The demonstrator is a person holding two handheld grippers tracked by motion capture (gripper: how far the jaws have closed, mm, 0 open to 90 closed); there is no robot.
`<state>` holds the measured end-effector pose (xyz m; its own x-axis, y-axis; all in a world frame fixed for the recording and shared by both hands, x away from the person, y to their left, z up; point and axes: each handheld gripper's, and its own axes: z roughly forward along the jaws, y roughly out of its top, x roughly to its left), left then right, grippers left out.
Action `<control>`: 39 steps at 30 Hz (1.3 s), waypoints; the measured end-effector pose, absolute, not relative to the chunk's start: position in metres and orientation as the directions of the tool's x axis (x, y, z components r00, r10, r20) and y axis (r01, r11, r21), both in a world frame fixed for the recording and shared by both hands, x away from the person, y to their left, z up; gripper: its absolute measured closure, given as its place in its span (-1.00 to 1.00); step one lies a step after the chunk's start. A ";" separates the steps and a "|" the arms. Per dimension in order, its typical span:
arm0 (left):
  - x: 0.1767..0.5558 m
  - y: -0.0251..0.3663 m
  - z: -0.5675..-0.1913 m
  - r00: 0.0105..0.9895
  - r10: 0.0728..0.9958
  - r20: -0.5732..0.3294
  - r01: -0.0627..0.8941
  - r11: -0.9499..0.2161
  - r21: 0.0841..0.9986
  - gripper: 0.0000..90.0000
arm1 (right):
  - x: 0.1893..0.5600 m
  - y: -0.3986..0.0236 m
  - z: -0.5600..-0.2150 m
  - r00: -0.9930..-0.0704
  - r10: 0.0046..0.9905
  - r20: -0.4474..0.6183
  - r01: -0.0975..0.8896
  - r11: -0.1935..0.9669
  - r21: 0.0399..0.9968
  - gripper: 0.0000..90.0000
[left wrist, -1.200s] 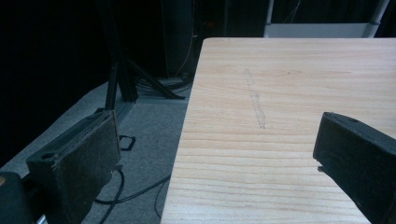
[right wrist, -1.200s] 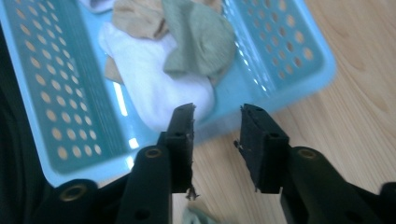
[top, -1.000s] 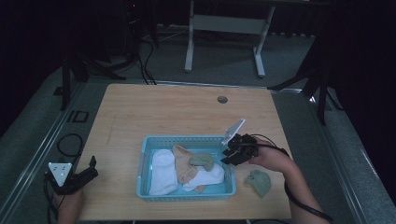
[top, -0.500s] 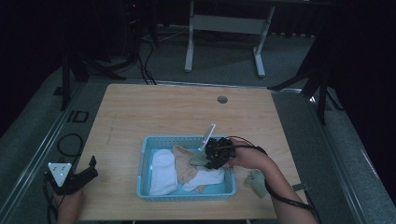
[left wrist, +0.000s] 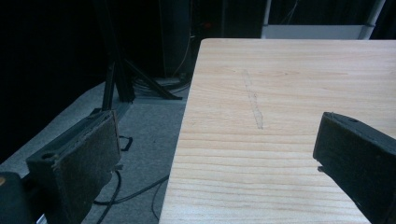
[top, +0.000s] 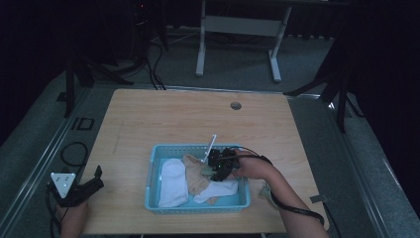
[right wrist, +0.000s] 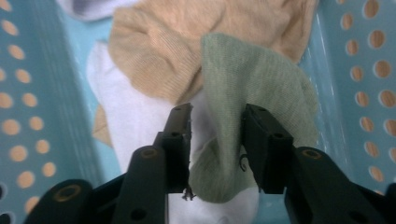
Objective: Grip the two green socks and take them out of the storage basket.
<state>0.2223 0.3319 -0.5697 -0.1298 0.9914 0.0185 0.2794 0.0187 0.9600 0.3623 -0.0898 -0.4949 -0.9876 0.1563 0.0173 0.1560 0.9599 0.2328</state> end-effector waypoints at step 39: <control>0.223 0.331 -0.570 -0.139 0.990 0.022 0.283 0.018 0.959 -0.99 | 0.350 -0.141 -0.385 -0.978 0.184 -0.100 0.122 0.890 0.440 0.84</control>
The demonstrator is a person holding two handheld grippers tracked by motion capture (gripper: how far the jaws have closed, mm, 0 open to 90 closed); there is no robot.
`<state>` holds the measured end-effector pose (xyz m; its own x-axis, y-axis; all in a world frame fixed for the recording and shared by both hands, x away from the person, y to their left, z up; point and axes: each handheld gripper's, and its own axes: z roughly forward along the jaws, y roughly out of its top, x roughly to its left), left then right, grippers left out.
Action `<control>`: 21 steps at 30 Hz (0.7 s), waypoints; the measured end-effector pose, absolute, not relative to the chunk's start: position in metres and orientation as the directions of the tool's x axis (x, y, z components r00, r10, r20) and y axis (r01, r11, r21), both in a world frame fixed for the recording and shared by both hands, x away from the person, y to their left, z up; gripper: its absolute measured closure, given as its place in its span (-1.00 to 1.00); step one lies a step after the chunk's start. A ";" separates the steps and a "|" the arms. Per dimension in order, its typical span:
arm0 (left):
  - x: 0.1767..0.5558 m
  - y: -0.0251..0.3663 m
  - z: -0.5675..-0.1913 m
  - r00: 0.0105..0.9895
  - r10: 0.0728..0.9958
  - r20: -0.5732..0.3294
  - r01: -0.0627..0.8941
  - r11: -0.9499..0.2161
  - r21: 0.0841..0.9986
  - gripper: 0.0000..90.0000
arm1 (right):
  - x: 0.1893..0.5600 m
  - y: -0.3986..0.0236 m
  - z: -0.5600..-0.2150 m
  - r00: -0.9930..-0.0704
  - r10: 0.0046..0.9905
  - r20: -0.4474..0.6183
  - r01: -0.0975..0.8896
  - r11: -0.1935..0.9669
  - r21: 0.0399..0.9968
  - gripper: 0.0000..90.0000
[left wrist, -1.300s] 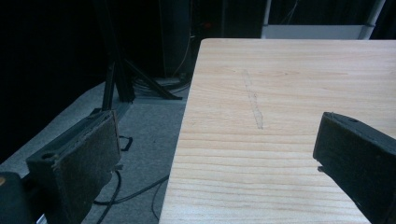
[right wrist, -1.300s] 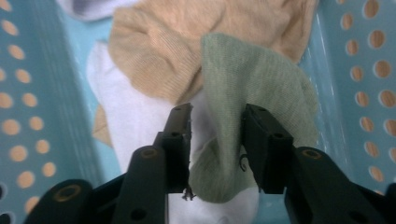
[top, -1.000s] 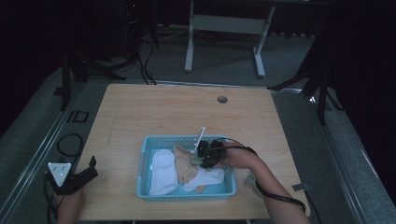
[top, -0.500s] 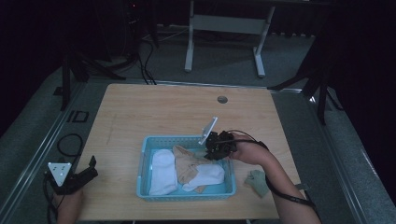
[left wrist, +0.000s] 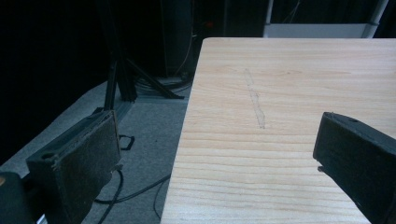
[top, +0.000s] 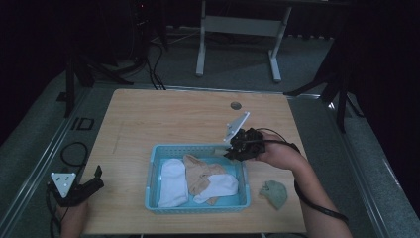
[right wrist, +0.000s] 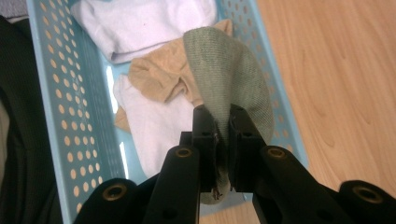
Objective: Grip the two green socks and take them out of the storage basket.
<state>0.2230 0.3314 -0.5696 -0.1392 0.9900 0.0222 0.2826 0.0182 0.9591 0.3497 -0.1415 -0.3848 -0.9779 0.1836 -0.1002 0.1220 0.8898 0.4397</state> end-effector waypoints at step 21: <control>0.223 0.331 -0.570 -0.135 0.991 0.023 0.286 0.017 0.958 -0.99 | 0.368 -0.232 -0.388 -0.917 0.383 -0.108 0.304 0.849 0.432 0.84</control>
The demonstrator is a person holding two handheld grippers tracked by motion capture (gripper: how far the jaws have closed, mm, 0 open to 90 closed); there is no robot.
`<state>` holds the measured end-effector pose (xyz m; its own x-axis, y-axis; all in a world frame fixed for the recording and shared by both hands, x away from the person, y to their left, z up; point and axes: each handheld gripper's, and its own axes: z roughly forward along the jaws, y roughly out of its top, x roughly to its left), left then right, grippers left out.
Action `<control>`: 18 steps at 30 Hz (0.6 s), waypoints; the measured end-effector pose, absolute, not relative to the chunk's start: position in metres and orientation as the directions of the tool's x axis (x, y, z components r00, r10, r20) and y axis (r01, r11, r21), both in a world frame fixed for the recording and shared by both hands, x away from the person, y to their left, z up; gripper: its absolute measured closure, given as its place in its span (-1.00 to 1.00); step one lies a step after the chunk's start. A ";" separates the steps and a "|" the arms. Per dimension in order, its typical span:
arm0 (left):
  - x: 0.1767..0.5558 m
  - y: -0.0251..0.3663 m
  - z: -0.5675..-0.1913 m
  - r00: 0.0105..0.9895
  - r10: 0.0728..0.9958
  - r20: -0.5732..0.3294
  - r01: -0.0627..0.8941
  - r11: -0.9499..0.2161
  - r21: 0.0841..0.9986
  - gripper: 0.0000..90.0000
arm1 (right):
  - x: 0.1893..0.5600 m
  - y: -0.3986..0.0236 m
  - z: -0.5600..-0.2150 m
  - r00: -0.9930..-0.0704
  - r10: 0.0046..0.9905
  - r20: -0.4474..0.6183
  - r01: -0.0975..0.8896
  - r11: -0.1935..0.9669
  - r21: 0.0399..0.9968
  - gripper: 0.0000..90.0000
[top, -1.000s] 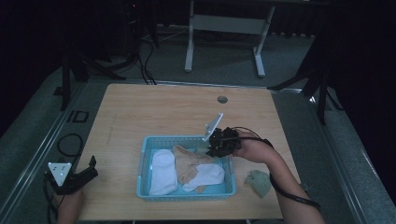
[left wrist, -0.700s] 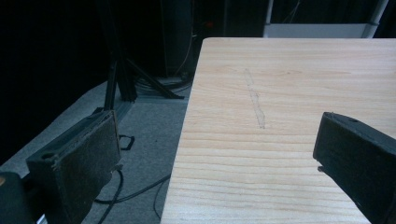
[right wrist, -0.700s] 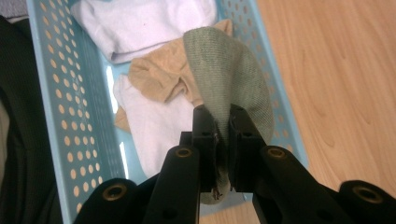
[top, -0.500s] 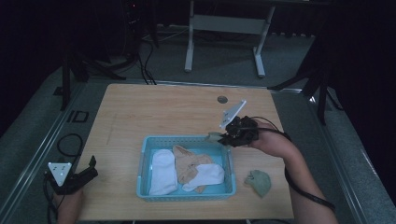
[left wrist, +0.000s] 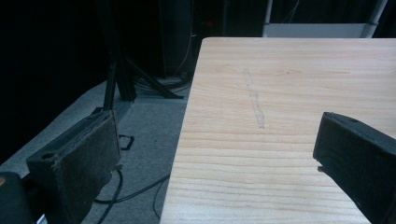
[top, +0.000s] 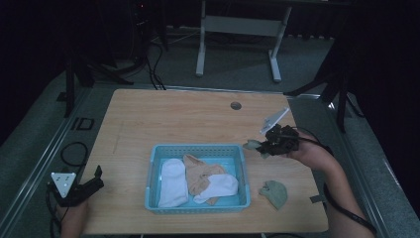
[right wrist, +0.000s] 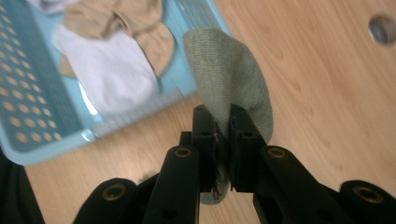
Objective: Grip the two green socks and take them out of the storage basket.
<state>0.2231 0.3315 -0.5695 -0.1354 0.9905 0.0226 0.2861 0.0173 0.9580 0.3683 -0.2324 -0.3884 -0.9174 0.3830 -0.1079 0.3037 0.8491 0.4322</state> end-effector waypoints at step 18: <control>0.223 0.331 -0.570 -0.134 0.991 0.022 0.284 0.017 0.959 -0.99 | 0.392 -0.281 -0.456 -0.854 0.516 -0.059 0.460 0.805 0.374 0.83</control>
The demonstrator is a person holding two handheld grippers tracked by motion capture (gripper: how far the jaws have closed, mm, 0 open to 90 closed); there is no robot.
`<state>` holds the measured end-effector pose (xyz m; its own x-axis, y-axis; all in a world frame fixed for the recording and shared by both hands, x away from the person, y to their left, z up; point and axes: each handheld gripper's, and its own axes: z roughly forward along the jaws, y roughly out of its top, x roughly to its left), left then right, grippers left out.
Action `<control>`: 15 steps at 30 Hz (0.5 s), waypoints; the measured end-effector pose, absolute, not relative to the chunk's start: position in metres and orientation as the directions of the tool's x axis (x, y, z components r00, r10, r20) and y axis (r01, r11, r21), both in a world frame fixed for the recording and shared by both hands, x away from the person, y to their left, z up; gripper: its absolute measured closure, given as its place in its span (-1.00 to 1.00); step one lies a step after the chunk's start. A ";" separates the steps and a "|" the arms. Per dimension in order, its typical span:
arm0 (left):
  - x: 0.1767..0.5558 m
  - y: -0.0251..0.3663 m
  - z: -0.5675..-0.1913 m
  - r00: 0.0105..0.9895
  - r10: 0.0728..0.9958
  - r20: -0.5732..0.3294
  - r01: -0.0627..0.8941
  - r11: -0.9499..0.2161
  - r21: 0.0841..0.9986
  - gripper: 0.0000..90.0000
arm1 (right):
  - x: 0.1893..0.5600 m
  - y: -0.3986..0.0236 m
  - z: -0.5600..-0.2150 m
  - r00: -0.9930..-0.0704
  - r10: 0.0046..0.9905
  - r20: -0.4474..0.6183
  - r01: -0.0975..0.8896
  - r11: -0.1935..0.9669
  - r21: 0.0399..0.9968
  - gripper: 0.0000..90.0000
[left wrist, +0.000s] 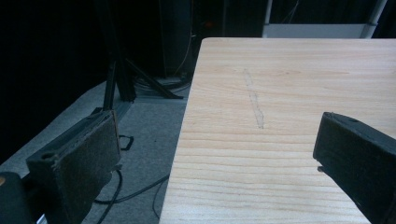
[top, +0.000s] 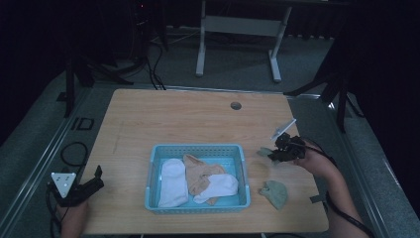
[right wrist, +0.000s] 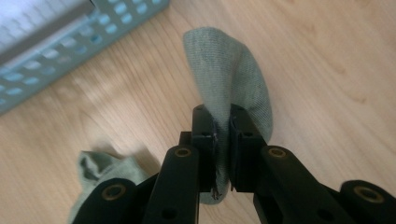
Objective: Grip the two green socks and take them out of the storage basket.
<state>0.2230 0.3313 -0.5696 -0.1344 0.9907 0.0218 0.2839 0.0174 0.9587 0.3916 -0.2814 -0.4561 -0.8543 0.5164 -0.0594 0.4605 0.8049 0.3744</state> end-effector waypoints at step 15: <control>0.223 0.331 -0.570 -0.136 0.990 0.022 0.283 0.018 0.959 -0.99 | 0.398 -0.289 -0.501 -0.829 0.557 -0.034 0.511 0.782 0.356 0.82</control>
